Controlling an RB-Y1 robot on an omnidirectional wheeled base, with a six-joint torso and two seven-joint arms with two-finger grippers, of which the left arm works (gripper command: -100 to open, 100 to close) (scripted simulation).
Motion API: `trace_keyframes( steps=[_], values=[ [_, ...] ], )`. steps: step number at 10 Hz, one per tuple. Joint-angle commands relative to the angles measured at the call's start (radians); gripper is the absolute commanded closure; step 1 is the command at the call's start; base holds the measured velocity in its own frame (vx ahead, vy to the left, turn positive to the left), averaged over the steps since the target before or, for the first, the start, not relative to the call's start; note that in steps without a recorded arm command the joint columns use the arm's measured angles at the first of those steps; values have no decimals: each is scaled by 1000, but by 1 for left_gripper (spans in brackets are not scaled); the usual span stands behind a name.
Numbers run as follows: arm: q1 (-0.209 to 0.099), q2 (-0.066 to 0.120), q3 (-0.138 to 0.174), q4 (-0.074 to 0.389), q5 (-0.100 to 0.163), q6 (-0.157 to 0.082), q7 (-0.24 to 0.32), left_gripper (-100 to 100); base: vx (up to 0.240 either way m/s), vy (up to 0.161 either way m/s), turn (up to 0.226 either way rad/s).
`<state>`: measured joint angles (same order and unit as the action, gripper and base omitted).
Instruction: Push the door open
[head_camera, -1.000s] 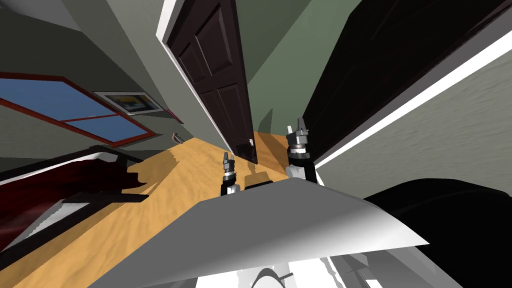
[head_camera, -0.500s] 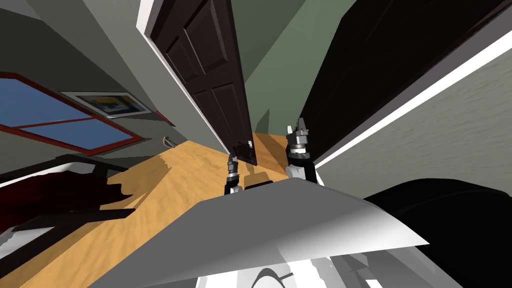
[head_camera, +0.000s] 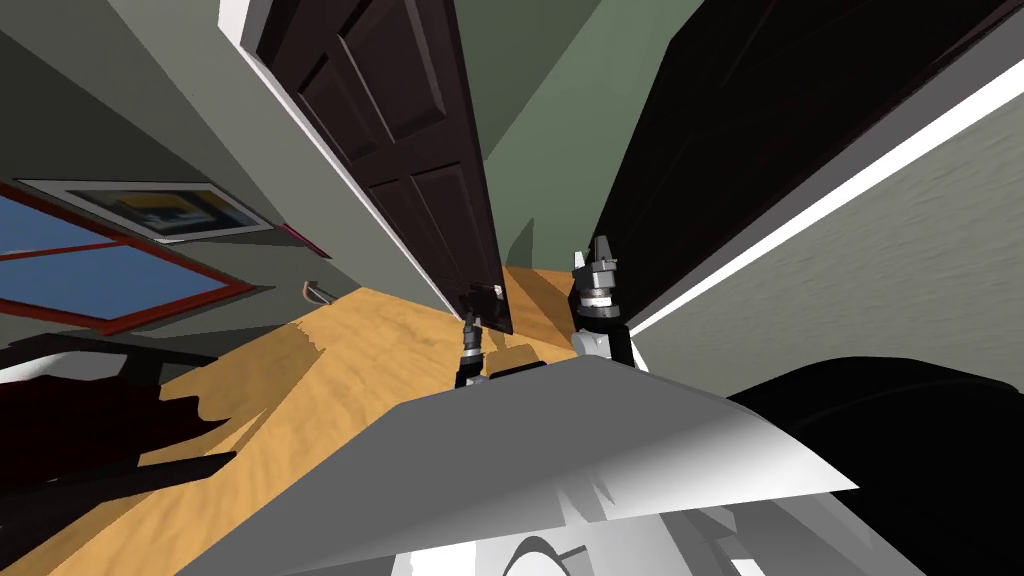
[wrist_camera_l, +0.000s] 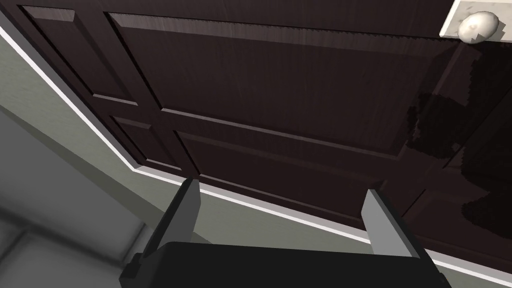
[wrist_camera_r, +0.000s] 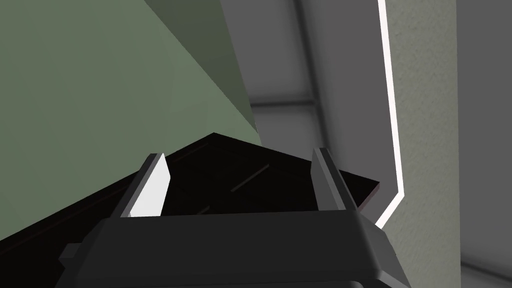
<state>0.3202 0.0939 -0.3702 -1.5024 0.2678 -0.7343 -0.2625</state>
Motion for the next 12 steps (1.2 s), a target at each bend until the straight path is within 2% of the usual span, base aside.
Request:
trace_keyframes(
  steps=[1,3,6,10,12],
  values=[
    [-6,4,-15,28,9,-3,-2,-100,80,48,-138],
    [-13,6,-35,67,19,-8,-7,-100,82,59,-124],
    [-30,8,-83,158,42,-21,-19,-100,110,84,-183],
    [-42,7,-117,225,58,-31,-27,-100,100,70,-113],
    [-53,6,-148,284,73,-39,-35,-100,116,90,-173]
  ],
)
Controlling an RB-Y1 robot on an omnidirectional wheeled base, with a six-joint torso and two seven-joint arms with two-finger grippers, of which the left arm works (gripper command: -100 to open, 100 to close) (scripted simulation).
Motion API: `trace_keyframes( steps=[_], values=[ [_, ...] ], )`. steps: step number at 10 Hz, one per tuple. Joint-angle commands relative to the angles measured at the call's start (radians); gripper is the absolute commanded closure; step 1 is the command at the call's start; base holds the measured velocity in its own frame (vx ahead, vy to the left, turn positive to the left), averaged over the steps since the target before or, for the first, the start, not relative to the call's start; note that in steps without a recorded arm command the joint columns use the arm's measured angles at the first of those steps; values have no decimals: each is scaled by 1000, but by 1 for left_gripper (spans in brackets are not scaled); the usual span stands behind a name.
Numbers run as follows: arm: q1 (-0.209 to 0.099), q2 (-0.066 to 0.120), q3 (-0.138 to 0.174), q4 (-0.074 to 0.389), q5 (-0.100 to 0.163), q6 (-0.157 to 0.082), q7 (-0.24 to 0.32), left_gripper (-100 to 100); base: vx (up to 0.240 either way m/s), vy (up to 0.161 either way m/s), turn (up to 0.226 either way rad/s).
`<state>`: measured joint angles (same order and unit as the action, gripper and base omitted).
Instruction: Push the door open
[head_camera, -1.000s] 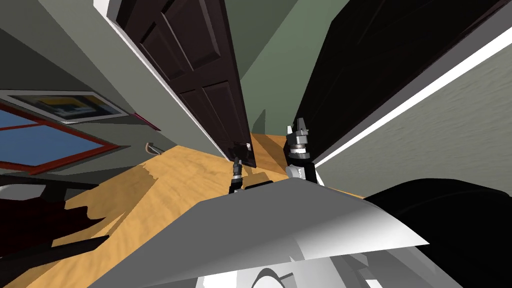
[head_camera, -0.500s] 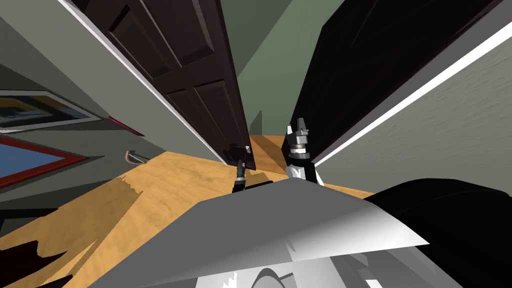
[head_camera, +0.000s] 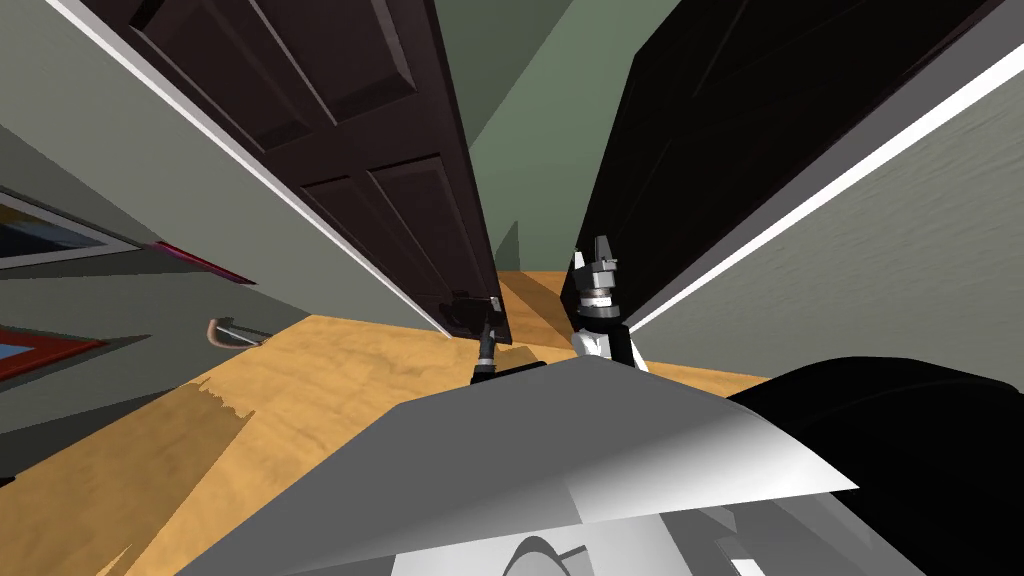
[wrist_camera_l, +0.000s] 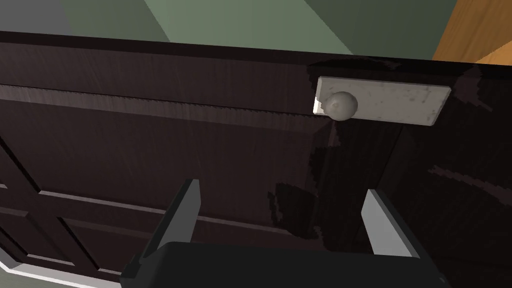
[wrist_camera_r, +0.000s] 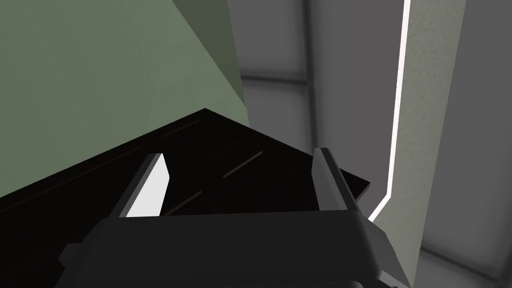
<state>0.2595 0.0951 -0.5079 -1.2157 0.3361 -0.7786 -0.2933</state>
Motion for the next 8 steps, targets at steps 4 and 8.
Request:
trace_keyframes(
  steps=[4,8],
  values=[
    [-8,2,-55,84,26,-7,-15,-100,127,122,-139],
    [-29,-2,-72,136,38,-19,-18,-100,113,112,-94]
  ],
)
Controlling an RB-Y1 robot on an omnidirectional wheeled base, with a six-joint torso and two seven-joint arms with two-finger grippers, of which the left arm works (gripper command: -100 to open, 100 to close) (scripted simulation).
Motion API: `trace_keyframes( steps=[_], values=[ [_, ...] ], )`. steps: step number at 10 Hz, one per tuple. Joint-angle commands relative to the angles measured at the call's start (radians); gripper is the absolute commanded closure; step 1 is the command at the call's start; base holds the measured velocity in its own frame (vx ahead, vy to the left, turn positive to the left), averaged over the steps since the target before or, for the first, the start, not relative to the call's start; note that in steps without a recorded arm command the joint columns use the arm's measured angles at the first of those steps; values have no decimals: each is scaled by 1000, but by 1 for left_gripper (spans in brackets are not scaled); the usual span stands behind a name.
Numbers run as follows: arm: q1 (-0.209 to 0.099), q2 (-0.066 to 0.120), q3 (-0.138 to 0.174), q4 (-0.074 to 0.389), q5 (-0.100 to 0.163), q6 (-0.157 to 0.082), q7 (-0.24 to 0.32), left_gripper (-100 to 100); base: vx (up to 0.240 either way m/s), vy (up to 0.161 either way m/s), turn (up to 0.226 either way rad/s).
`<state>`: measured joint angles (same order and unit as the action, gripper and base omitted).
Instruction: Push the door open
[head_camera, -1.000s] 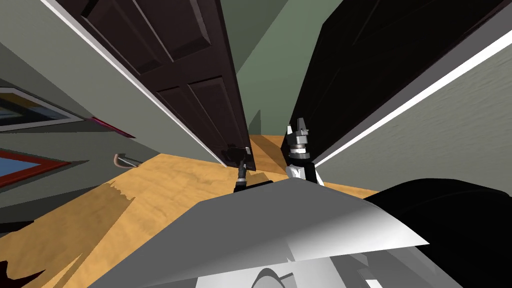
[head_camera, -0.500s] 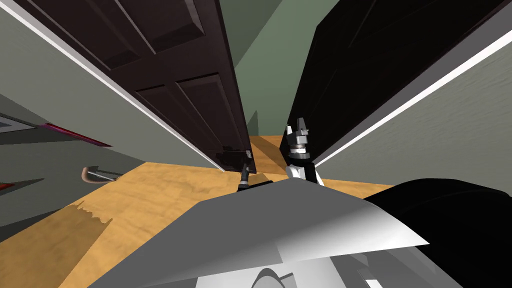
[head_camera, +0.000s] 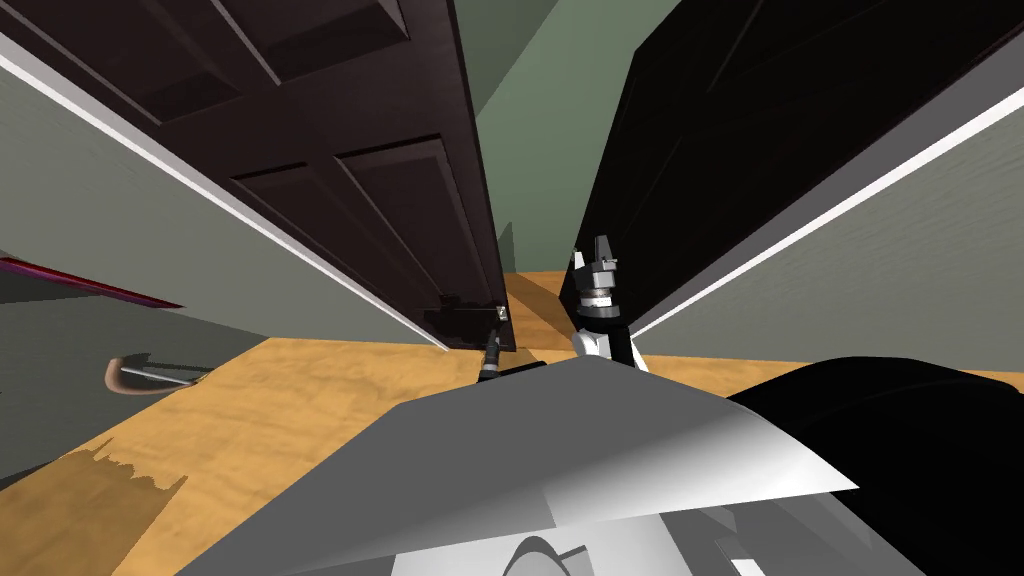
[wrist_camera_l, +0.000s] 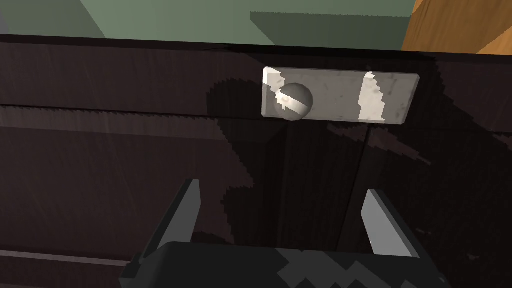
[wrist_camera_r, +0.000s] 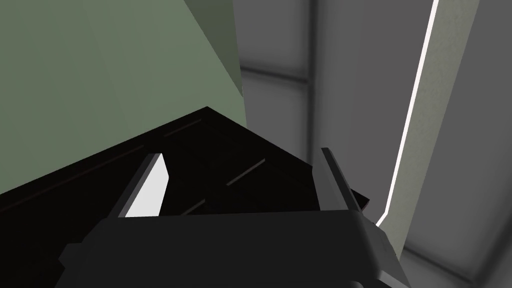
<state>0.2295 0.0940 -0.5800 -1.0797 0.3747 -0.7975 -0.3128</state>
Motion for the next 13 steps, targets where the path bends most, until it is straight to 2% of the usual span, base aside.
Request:
trace_keyframes(
  steps=[1,7,9,10,13],
  values=[
    [-4,0,5,11,-1,-6,5,-100,129,-10,-31],
    [-25,-3,27,63,-6,-34,28,-100,194,-69,-32],
    [-28,-4,28,67,-6,-35,29,-100,121,-18,-8],
    [-28,-4,28,67,-6,-35,29,100,-13,-2,1],
    [-28,-4,28,67,-6,-35,29,100,-18,3,-3]
  ],
)
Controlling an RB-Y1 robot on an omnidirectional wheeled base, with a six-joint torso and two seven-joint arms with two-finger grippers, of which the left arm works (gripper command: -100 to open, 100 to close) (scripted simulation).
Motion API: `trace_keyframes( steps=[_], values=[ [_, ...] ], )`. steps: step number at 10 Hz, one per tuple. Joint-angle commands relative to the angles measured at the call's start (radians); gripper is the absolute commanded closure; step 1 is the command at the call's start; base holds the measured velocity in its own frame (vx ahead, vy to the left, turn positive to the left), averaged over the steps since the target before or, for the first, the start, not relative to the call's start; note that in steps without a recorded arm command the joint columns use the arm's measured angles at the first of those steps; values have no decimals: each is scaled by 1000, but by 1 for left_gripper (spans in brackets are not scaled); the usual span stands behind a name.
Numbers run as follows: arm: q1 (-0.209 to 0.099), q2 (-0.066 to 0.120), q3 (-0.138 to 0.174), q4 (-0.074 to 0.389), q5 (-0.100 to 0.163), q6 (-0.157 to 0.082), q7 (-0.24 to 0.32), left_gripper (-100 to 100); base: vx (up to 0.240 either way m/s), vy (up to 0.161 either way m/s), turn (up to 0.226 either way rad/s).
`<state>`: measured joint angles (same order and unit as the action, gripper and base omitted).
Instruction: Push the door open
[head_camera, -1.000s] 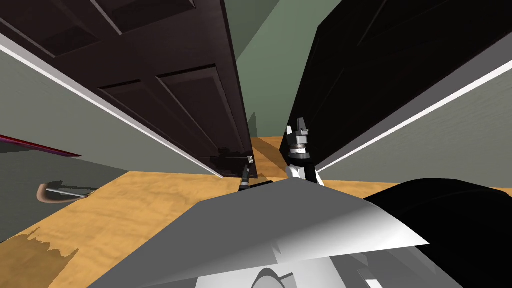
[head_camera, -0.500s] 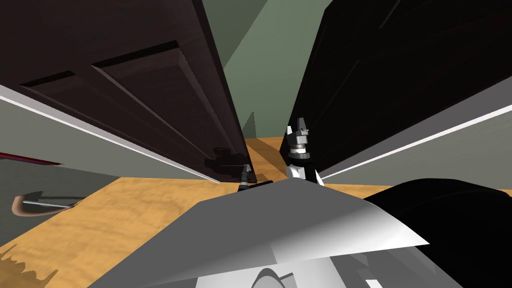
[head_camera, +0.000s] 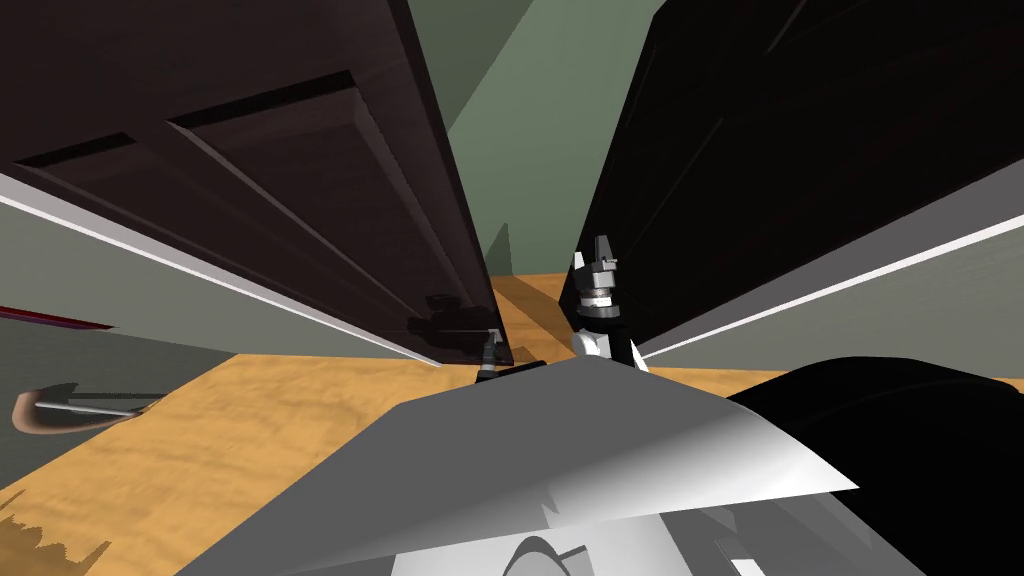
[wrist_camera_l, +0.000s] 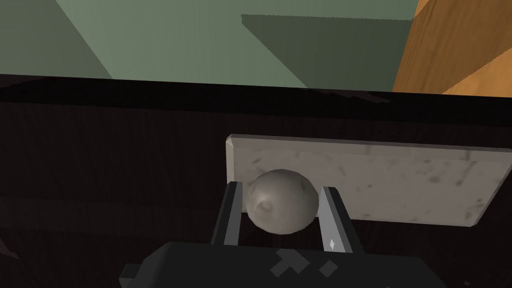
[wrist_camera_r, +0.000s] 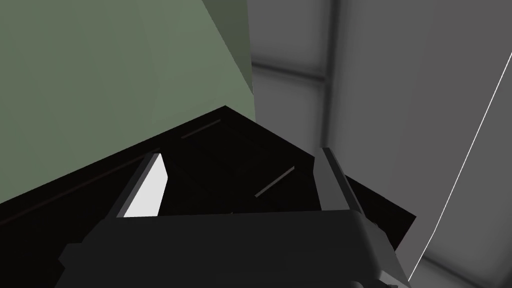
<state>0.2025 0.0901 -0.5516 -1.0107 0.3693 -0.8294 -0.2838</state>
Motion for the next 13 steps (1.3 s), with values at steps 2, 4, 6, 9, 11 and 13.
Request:
trace_keyframes(
  steps=[2,4,6,9,11,13],
  values=[
    [-1,0,0,-2,0,-3,0,100,0,0,0],
    [-7,1,21,6,4,4,-2,100,122,-53,33],
    [-13,1,38,10,8,6,-3,100,167,-75,31],
    [-26,0,75,20,15,12,-6,100,179,-70,53],
    [-35,-1,101,26,20,15,-8,100,158,-91,59],
    [-41,-3,119,31,24,18,-9,100,106,-58,30]
  ],
)
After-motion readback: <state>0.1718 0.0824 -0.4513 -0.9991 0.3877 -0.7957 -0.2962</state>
